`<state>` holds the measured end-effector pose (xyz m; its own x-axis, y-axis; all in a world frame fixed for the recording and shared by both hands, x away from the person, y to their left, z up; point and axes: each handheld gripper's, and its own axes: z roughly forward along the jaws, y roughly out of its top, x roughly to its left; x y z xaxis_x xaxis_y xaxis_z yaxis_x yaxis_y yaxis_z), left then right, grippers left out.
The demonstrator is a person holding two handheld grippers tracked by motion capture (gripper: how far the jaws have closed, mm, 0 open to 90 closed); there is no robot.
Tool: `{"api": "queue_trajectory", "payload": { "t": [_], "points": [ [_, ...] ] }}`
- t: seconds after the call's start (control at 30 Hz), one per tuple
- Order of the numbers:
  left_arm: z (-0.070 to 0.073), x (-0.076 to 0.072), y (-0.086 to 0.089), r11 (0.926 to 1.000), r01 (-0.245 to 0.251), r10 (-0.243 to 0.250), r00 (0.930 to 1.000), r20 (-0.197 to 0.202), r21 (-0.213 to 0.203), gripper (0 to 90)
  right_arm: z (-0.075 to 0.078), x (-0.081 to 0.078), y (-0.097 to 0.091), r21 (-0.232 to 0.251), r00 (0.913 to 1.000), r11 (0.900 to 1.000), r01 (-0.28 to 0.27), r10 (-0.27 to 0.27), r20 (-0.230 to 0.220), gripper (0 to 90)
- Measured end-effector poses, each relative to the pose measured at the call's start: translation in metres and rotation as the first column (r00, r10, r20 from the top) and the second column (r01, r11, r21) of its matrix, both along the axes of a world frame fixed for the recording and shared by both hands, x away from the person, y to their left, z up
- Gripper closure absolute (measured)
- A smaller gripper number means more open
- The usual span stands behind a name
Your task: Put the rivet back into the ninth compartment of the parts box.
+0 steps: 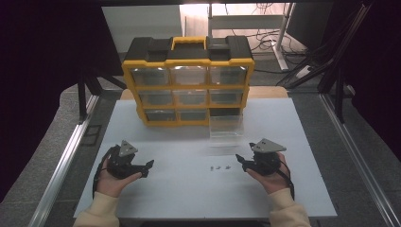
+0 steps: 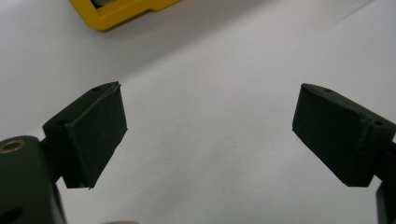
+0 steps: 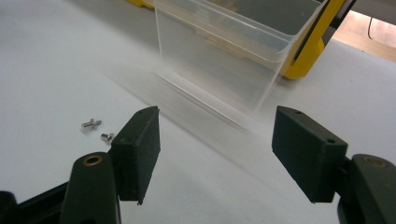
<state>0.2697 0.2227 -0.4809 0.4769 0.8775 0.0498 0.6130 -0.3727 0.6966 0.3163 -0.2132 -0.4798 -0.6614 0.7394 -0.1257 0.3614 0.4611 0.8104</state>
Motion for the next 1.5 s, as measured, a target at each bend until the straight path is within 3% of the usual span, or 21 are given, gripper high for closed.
{"api": "queue_trajectory", "payload": {
  "t": [0.3,0.5,0.73,1.03,1.2,1.43,1.5],
  "points": [
    [-0.002,0.005,-0.004,0.9999,0.013,-0.013,0.9999,-0.006,0.001,10.5,0.0,-0.002,0.009,-0.061,0.9982,0.9966,-0.055,0.054,-0.026,32.8],
    [-0.002,0.006,-0.006,0.9998,0.018,-0.018,0.9998,-0.007,0.003,10.5,-0.005,-0.003,0.023,-0.125,0.9954,0.9879,-0.092,0.088,-0.039,34.0],
    [-0.003,0.006,-0.007,0.9997,0.024,-0.024,0.9997,-0.008,0.004,10.5,-0.011,0.001,0.031,-0.15,0.9901,0.9806,-0.126,0.115,-0.081,34.0],
    [-0.005,0.006,-0.012,0.9992,0.037,-0.037,0.9992,-0.013,0.012,10.5,-0.026,0.008,0.043,-0.204,0.98,0.9685,-0.142,0.109,-0.167,33.0],
    [-0.004,0.007,-0.013,0.9991,0.039,-0.039,0.9992,-0.013,0.013,10.5,-0.03,0.01,0.048,-0.221,0.9777,0.9641,-0.148,0.109,-0.18,33.6],
    [-0.003,0.006,-0.011,0.9992,0.038,-0.037,0.9993,-0.009,0.01,10.5,-0.036,0.01,0.056,-0.266,0.9724,0.9482,-0.173,0.122,-0.199,39.7],
    [-0.003,0.006,-0.011,0.9992,0.037,-0.037,0.9993,-0.008,0.01,10.5,-0.036,0.01,0.056,-0.263,0.9717,0.949,-0.173,0.121,-0.203,41.5]
  ]
}}
